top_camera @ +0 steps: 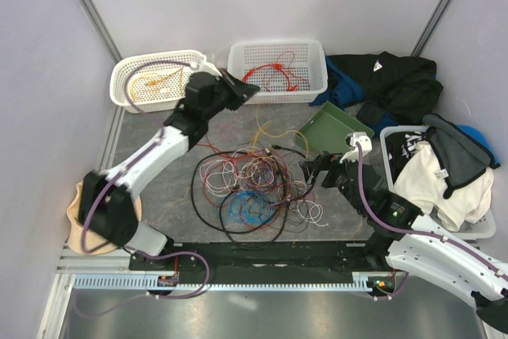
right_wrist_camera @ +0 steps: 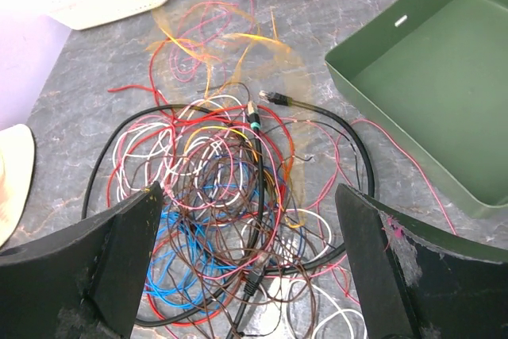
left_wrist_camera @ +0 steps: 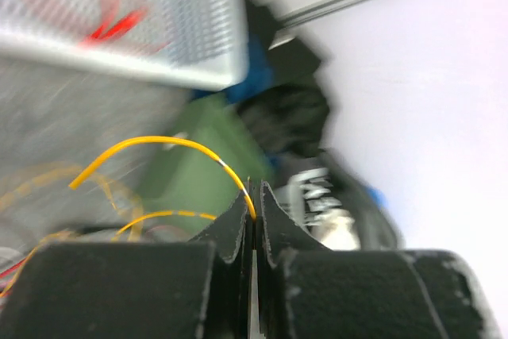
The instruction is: Untangle the cables
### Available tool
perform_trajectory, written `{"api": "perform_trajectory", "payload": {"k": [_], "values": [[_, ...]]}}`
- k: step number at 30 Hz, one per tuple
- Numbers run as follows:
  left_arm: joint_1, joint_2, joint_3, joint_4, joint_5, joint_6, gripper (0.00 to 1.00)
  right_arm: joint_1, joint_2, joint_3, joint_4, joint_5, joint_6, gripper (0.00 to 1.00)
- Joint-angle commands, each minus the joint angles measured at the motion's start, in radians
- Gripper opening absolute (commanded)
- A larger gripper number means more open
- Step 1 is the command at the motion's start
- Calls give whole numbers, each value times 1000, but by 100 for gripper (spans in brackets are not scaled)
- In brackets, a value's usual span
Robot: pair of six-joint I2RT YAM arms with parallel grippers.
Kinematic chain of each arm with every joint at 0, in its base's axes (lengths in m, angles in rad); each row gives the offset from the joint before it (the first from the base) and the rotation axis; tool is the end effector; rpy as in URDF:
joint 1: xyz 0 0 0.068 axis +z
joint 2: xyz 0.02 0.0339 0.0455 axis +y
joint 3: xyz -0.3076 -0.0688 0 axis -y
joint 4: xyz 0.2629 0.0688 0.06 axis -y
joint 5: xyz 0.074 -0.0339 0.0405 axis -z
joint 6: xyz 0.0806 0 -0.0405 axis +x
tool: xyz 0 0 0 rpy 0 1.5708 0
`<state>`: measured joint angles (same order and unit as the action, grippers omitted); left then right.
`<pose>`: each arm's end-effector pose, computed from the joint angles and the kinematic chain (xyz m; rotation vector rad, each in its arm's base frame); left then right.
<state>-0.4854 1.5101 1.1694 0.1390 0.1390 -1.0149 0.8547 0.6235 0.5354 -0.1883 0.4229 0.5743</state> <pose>0.3662 -0.2058 0.3584 -0.3998 1.8942 -1.1740 0.1427 0.1136 0.2895 0.0385 1.8661 0.6136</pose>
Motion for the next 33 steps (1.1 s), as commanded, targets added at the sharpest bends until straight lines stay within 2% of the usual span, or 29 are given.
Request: {"api": "perform_trajectory", "payload": {"k": [1, 6, 10, 19, 26, 33], "values": [[5, -220, 194, -202, 19, 191, 2, 1, 1, 75, 36, -16, -39, 98], [5, -291, 448, -395, 17, 315, 2, 1, 39, 107, 140, -105, -62, 97], [4, -307, 564, -507, 10, 384, 2, 1, 97, 146, 222, -197, -63, 97], [5, -314, 657, -569, -1, 423, 2, 1, 211, 215, 337, -354, -88, 97], [5, -283, 722, -593, 7, 429, 2, 30, 367, 267, 358, -518, -120, 97], [5, -277, 740, -604, 8, 434, 2, 95, 470, 276, 359, -495, -229, 98]]}}
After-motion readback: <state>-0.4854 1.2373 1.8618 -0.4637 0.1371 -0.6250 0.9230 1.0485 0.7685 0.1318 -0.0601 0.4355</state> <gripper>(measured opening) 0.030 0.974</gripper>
